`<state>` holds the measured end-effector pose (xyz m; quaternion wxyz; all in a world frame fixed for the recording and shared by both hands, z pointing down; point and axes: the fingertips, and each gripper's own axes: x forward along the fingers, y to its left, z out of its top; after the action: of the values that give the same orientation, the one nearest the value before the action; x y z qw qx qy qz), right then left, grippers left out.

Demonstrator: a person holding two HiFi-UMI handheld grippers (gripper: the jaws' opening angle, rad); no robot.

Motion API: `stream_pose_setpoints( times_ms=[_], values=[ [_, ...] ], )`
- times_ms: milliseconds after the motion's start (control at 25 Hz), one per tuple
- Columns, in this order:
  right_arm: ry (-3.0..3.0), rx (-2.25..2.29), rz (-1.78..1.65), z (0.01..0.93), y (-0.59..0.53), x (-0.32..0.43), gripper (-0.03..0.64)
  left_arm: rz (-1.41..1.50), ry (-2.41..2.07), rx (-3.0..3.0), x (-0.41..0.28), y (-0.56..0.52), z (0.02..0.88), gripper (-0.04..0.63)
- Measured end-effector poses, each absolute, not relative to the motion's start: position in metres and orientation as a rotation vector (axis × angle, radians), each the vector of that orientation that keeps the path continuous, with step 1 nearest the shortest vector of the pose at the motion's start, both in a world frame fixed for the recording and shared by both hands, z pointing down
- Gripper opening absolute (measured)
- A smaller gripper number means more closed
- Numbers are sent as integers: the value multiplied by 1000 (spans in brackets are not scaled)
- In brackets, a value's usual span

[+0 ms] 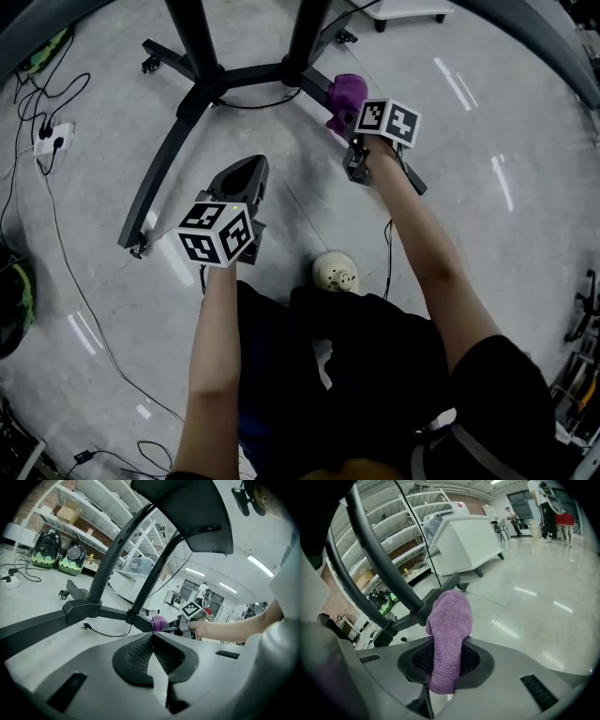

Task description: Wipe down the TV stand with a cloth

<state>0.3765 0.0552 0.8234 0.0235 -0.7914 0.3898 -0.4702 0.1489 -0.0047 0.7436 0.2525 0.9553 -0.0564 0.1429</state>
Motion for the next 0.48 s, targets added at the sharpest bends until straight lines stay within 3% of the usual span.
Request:
stream_pose_setpoints(
  times_ms=[480],
  values=[
    [1068,-2432,-1481,828,100,372,89,402,-115,2610,146,-2,747,7]
  ],
)
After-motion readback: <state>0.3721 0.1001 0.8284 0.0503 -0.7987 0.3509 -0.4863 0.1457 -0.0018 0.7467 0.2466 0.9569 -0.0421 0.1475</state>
